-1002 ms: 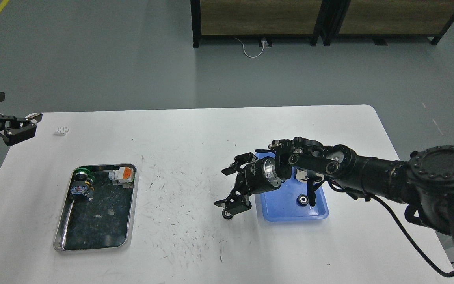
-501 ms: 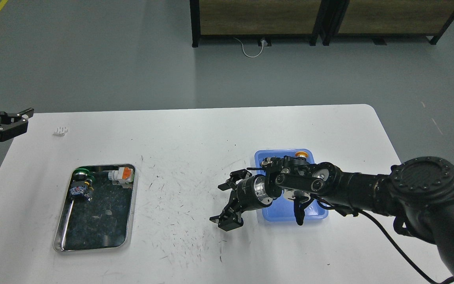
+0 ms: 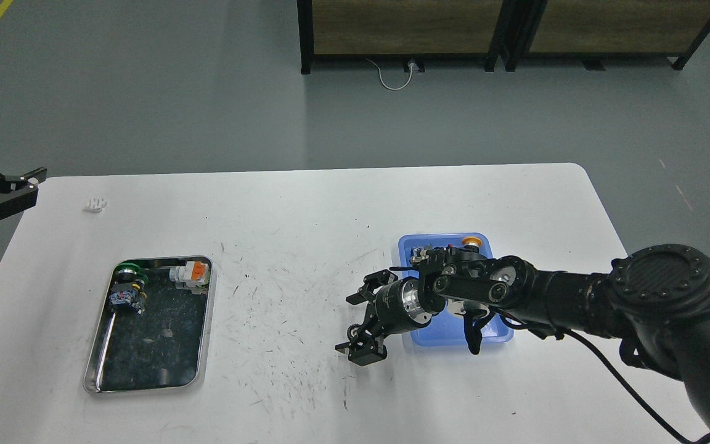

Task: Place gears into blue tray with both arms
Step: 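Grasp the second black gear on the table with the right gripper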

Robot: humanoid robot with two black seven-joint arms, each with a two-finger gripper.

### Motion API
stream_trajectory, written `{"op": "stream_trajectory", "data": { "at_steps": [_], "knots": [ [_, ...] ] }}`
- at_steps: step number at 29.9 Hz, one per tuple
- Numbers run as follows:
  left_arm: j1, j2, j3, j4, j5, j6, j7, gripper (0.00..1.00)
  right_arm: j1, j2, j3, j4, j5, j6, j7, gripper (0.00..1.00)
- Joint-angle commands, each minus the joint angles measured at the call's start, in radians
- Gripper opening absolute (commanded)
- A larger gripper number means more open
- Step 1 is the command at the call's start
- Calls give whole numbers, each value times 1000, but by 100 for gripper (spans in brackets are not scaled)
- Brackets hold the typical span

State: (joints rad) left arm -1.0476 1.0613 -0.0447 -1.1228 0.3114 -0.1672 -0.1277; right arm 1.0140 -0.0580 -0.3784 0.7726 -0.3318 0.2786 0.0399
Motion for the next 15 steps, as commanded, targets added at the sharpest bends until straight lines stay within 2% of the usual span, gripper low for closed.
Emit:
{"op": "stream_trajectory", "data": {
  "at_steps": [1,6,15],
  "knots": [
    [1,0,0,1,0,2,0,98,-2,3,-4,1,-4,-1,3,92],
    [0,0,0,1,0,2,0,98,-2,4,-4,-1,-6,1,5,90],
    [0,0,0,1,0,2,0,98,-2,3,-7,-1,-18,4,0,76]
  ]
}}
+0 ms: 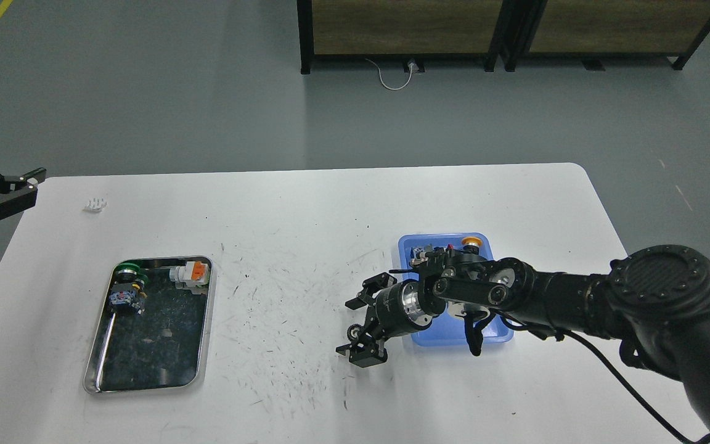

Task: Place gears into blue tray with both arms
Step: 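Grasp the second black gear on the table with the right gripper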

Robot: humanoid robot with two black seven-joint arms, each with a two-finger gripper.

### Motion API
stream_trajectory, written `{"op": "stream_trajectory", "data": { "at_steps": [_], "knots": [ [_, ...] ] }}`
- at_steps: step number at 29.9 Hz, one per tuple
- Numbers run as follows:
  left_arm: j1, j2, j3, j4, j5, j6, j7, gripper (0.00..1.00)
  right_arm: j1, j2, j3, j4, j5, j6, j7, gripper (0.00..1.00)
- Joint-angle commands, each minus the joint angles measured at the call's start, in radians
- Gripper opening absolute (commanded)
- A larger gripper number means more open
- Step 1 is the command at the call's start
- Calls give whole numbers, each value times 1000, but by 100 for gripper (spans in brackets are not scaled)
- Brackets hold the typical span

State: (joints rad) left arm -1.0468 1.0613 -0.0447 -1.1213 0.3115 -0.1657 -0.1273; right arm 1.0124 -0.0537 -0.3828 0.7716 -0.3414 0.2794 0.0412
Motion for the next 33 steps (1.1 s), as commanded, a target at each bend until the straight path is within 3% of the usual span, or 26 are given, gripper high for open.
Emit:
{"op": "stream_trajectory", "data": {
  "at_steps": [1,9,29,33],
  "knots": [
    [-1,2,-1,0,0,0,0,98,0,-2,-5,0,-8,4,-1,74],
    [-1,2,-1,3,0,0,0,98,-2,-5,-11,0,-10,23,-6,66],
    [-1,3,-1,8,0,0,2,98,0,-29,-8,0,-27,78,-12,27],
    [-1,3,-1,11,0,2,2,98,3,-35,5,0,-28,84,-12,24]
  ]
}}
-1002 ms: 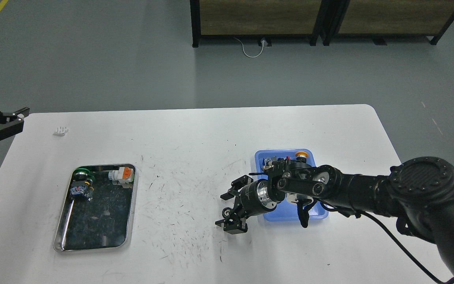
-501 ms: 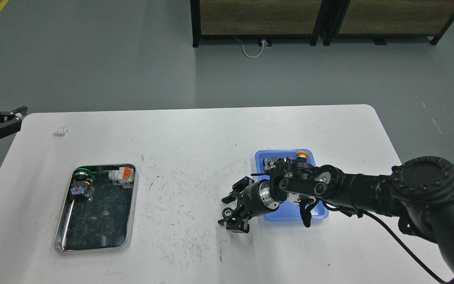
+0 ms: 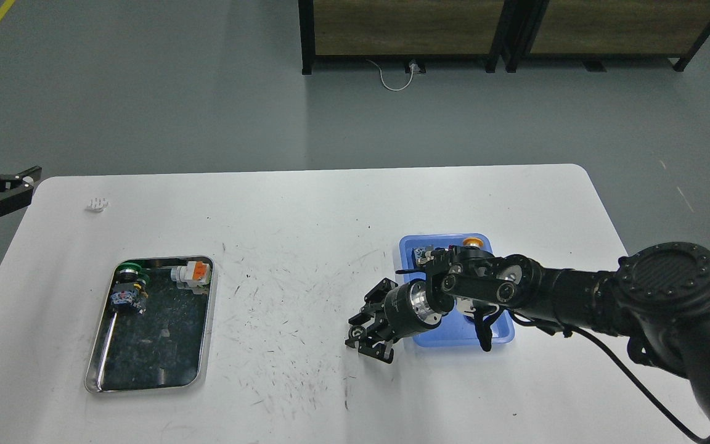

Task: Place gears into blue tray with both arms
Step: 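Grasp the second black gear on the table with the right gripper, then place the gear into the blue tray beside the first gear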

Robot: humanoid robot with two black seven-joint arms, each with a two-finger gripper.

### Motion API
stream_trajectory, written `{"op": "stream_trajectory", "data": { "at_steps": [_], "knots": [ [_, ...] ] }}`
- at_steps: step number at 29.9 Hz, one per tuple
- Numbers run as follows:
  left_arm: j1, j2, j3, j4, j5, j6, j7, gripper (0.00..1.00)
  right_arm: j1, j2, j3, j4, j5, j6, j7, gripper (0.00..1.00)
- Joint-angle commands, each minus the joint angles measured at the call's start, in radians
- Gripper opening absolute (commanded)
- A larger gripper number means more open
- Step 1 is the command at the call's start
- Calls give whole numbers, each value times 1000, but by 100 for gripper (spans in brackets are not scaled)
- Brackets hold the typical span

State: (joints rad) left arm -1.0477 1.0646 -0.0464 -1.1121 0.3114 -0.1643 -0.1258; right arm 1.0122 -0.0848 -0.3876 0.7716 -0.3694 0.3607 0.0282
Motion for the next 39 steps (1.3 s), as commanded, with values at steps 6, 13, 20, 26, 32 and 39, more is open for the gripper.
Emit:
{"op": "stream_trajectory", "data": {
  "at_steps": [6,13,20,26,32,39],
  "knots": [
    [2,0,2,3,0,2,0,98,31,-41,61,1,3,10,4,24],
    [15,0,2,8,1,3,-3,98,65,-147,134,20,3,24,12,24],
    [12,-3,-1,9,1,5,-2,98,63,-298,136,84,-2,30,12,24],
    [12,-3,-4,11,1,5,-3,98,31,-404,138,109,-37,44,18,24],
    [12,-3,-10,15,1,5,-3,98,-18,-400,141,81,-55,44,22,24],
    [14,0,-12,17,1,5,-3,98,-76,-348,190,21,-83,31,22,52]
  ]
}}
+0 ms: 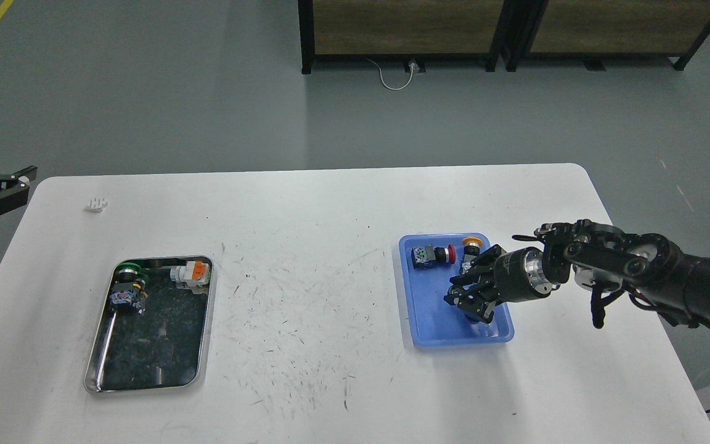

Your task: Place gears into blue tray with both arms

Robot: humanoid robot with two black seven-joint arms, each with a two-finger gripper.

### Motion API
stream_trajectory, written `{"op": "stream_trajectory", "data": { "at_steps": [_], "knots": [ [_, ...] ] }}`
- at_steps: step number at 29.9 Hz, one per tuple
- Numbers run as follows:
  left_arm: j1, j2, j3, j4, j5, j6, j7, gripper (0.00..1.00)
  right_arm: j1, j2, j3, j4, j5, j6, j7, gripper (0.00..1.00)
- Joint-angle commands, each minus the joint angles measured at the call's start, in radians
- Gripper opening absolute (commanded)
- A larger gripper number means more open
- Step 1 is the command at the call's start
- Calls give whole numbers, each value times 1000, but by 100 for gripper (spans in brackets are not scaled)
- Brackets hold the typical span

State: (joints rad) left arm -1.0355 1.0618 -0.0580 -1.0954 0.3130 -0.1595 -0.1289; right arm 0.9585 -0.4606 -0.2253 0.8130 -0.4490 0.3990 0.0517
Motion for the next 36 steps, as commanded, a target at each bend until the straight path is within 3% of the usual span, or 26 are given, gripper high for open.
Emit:
{"op": "stream_trajectory", "data": {
  "at_steps": [1,5,13,17,28,36],
  "knots": [
    [2,3,0,0,0,0,0,98,-24,34,37,-31,-4,-12,-1,59],
    [3,4,0,0,0,1,0,98,-24,42,81,-54,-4,-29,-1,77],
    [15,4,1,0,-2,20,3,98,-23,33,225,-66,-2,-78,-1,95],
    [12,4,-8,0,-2,26,23,98,-20,23,335,-72,0,-85,-6,98],
    [12,-29,-169,32,-3,28,5,98,19,-30,699,-196,15,-103,-23,99],
    [3,-111,-347,43,-9,38,31,98,100,-136,802,-238,159,-252,-36,99]
  ]
}}
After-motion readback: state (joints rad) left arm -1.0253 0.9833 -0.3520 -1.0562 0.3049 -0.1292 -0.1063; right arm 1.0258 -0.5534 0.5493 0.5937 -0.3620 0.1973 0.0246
